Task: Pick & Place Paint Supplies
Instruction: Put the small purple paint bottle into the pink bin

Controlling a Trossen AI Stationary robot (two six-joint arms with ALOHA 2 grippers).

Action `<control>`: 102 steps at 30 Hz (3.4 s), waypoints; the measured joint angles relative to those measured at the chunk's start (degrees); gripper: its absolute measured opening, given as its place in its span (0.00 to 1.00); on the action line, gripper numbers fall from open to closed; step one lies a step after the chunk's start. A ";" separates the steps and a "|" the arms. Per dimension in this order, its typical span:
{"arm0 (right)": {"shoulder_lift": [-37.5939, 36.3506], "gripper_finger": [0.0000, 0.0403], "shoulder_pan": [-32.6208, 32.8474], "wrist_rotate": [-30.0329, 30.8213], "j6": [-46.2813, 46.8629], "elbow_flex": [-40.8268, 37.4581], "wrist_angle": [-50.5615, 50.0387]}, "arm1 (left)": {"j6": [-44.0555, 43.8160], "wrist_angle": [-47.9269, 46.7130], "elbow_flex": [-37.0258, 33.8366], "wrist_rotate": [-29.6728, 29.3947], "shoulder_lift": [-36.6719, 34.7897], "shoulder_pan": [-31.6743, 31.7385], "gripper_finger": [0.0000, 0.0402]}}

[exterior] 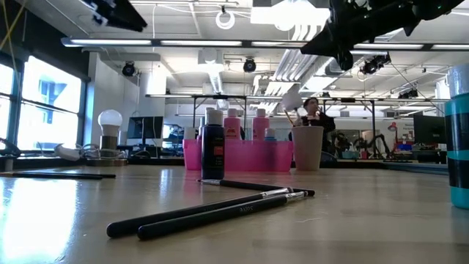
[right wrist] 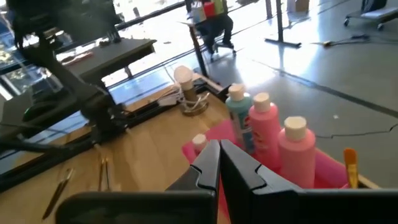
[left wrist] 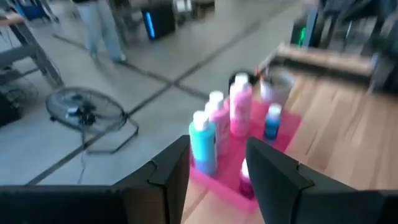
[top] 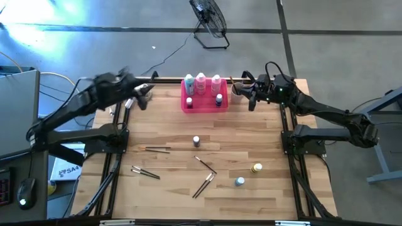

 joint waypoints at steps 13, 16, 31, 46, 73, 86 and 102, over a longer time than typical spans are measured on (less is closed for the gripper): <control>0.00 0.01 0.00 3.14 -0.02 0.00 3.36 | -1.77 1.94 -3.25 1.93 -16.98 0.01 0.38; 0.00 0.01 0.00 3.14 -0.02 0.00 3.36 | -1.77 1.86 -3.25 1.99 -17.43 0.01 0.38; 0.00 0.01 0.00 3.10 -0.02 0.00 3.34 | -1.62 1.66 -3.29 1.90 -17.36 0.01 0.38; 0.00 0.01 0.00 3.08 -0.02 0.00 3.32 | -1.65 -0.57 -3.29 1.80 -17.34 0.01 0.38; 1.19 0.01 0.00 13.57 1.23 0.00 3.63 | -3.48 -1.64 -3.29 -0.15 -17.31 0.00 0.38; 5.17 0.01 0.00 13.29 0.94 -0.01 10.42 | -7.08 0.17 -3.27 -0.75 -17.31 -0.02 0.38; 5.70 0.01 0.00 13.33 -8.15 0.00 19.72 | -11.19 0.15 -3.27 -4.35 -17.34 0.00 0.38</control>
